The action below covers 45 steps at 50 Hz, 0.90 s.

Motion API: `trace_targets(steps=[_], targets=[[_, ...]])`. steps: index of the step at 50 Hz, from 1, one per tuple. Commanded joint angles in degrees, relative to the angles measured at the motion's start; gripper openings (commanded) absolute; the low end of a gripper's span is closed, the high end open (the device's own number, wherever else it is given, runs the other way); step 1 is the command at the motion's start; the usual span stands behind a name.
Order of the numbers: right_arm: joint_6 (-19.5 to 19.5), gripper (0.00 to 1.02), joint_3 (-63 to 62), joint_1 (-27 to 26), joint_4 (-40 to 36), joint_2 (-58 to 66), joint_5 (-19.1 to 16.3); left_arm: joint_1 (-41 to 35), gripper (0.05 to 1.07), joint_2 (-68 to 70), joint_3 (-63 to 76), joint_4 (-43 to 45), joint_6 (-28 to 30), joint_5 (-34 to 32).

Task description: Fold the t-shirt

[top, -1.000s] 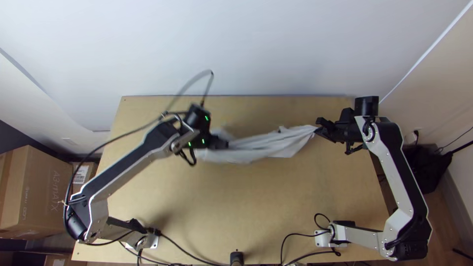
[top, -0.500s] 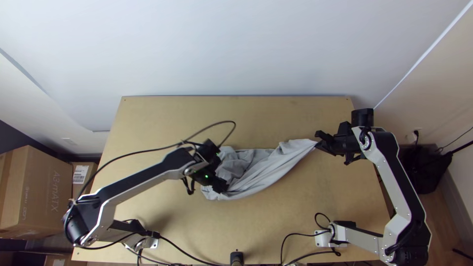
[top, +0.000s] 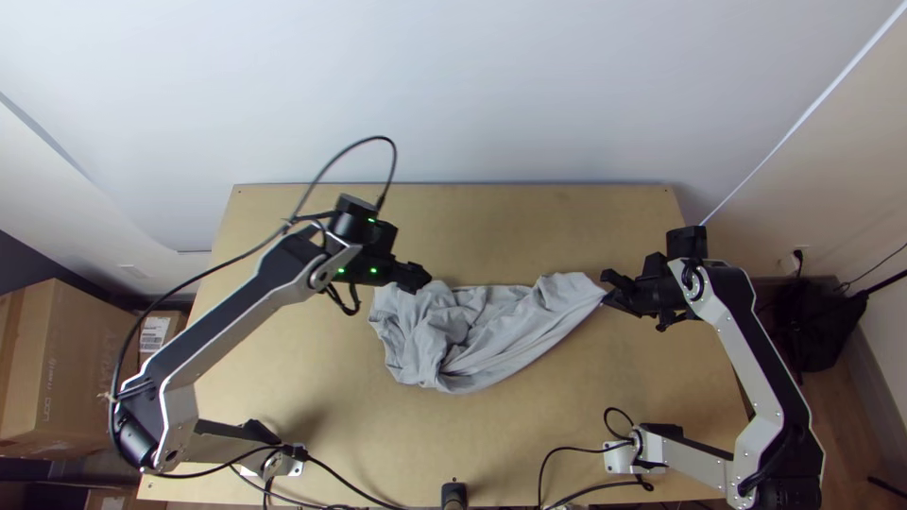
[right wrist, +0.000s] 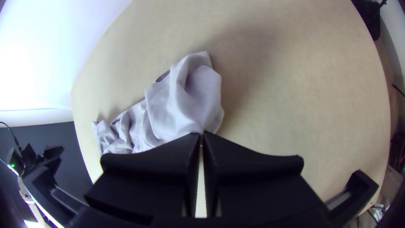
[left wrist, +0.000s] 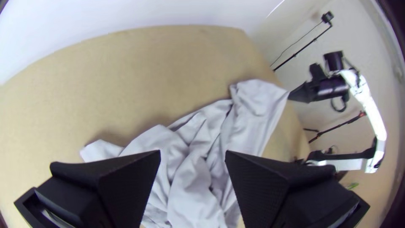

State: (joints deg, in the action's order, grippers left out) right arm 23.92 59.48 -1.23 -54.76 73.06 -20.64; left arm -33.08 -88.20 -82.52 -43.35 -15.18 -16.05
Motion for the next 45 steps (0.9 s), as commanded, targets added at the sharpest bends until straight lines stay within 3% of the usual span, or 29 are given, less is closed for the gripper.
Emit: trace_targets(steps=[1,18,22,43,45], targets=[[0.07,0.02,-1.39,0.27,0.09,-1.25,0.43,-4.19,0.80,-4.78,-0.36,-0.33,2.96,3.57],[1.57,0.02,-4.46,0.44,2.20,-3.71,0.43,-11.04,0.79,-12.43,-1.41,6.79,6.04,5.77],[2.18,0.02,-5.34,1.06,2.99,-4.24,0.43,-11.30,0.73,-14.36,-1.85,7.93,6.57,6.39],[2.44,0.02,-7.54,0.88,4.84,-6.44,0.43,-12.27,0.72,-23.51,-5.28,7.67,9.20,7.79],[2.44,0.02,-7.54,0.80,4.93,-6.44,0.43,-12.45,0.67,-23.77,-5.28,7.41,9.38,7.79]])
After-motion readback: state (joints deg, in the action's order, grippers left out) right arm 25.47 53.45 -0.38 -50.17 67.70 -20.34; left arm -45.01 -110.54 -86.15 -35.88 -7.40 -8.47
